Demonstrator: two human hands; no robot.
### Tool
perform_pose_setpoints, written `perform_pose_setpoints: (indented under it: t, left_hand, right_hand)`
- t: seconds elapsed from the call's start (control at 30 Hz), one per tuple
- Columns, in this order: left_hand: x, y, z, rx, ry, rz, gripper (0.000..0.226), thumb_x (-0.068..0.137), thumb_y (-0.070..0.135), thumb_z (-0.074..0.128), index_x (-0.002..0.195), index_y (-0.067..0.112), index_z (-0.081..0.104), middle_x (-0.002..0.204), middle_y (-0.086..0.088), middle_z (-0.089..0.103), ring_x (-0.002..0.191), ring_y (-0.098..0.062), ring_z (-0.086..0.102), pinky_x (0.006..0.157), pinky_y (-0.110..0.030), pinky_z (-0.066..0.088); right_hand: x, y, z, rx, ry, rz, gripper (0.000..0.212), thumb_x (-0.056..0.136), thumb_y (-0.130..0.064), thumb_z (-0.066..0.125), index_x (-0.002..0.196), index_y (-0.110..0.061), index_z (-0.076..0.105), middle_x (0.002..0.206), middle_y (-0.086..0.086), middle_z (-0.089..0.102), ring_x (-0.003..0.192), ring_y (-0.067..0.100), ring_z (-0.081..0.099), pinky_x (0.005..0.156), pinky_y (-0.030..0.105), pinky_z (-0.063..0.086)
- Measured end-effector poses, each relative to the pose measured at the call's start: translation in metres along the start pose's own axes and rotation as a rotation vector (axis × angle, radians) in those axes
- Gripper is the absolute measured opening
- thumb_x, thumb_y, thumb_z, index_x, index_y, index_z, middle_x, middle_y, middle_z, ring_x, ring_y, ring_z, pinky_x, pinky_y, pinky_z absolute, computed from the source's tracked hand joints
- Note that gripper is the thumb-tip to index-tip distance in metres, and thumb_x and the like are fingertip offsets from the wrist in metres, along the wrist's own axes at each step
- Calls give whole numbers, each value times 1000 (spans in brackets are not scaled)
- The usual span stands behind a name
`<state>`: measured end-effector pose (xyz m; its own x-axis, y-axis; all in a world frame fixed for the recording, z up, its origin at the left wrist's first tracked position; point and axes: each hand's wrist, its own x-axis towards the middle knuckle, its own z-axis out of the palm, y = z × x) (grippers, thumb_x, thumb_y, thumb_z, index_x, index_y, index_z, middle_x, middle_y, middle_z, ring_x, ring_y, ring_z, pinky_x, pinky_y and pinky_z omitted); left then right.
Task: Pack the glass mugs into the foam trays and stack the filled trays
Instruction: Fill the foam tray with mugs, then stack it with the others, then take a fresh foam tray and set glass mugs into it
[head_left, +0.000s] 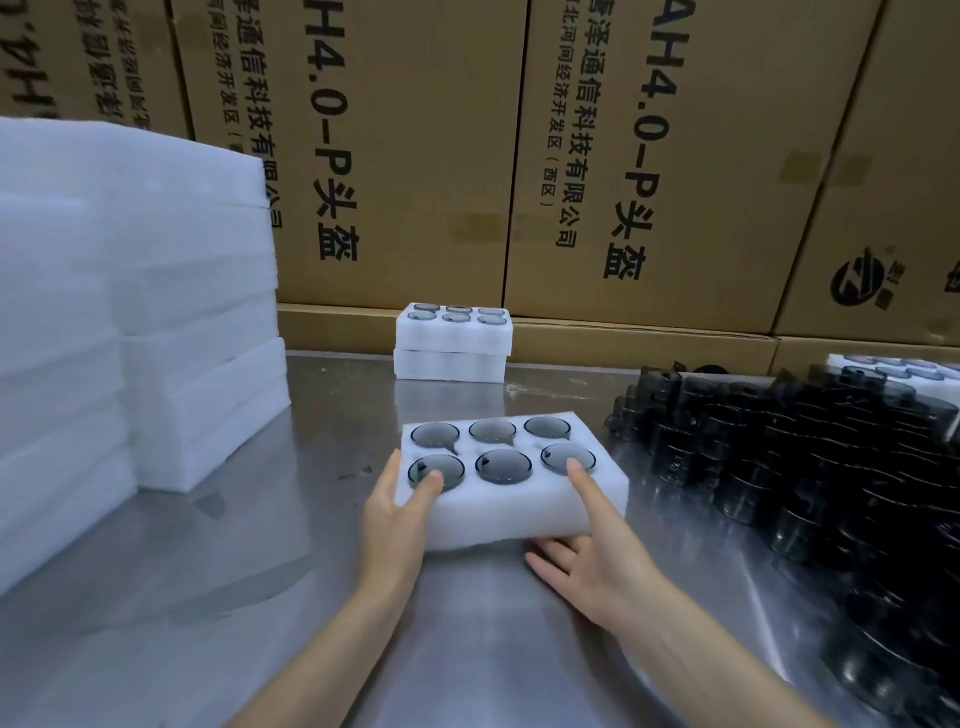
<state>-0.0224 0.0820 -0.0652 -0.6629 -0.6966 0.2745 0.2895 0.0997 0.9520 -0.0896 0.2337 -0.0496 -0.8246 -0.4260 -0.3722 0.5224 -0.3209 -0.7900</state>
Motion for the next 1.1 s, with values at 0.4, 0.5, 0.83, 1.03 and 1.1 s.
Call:
perform_pose_setpoints:
  t: [0.4, 0.5, 0.83, 1.03, 1.1]
  left_hand:
    - [74, -13, -13, -156, -58, -211, 23, 98, 31, 36, 110, 31, 56, 113, 14, 61, 104, -10, 57, 89, -30, 40]
    - [83, -22, -15, -156, -73, -210, 28, 94, 35, 36, 111, 29, 58, 111, 11, 63, 99, -13, 58, 84, -27, 40]
    - [117, -40, -15, -186, -128, -376, 41, 68, 54, 50, 94, 24, 57, 94, 8, 62, 77, -13, 55, 68, -27, 35]
    - [123, -45, -14, -178, -181, -340, 39, 53, 37, 49, 90, 22, 53, 86, 7, 60, 66, -10, 55, 56, -21, 37]
    - [122, -48, -13, -161, -192, -323, 39, 56, 31, 39, 92, 23, 53, 86, 7, 61, 60, -6, 58, 56, -20, 35]
  right_hand:
    - [102, -40, 39, 222, 77, -67, 21, 84, -30, 66, 97, -17, 56, 100, 9, 66, 90, 23, 63, 89, 36, 47]
    - [132, -70, 72, 323, -25, -128, 24, 84, -28, 66, 99, -13, 56, 98, 11, 67, 90, 23, 64, 77, 36, 51]
    - [250, -157, 204, 277, -105, -203, 45, 79, -30, 75, 109, -11, 48, 115, 10, 58, 94, 27, 60, 85, 38, 51]
    - [303, -150, 201, 202, 66, -129, 52, 79, -33, 75, 120, -17, 48, 134, 7, 41, 118, 29, 48, 86, 37, 54]
    - [309, -152, 198, 181, 89, -159, 54, 81, -33, 74, 125, -17, 48, 134, 7, 40, 118, 29, 47, 84, 37, 54]
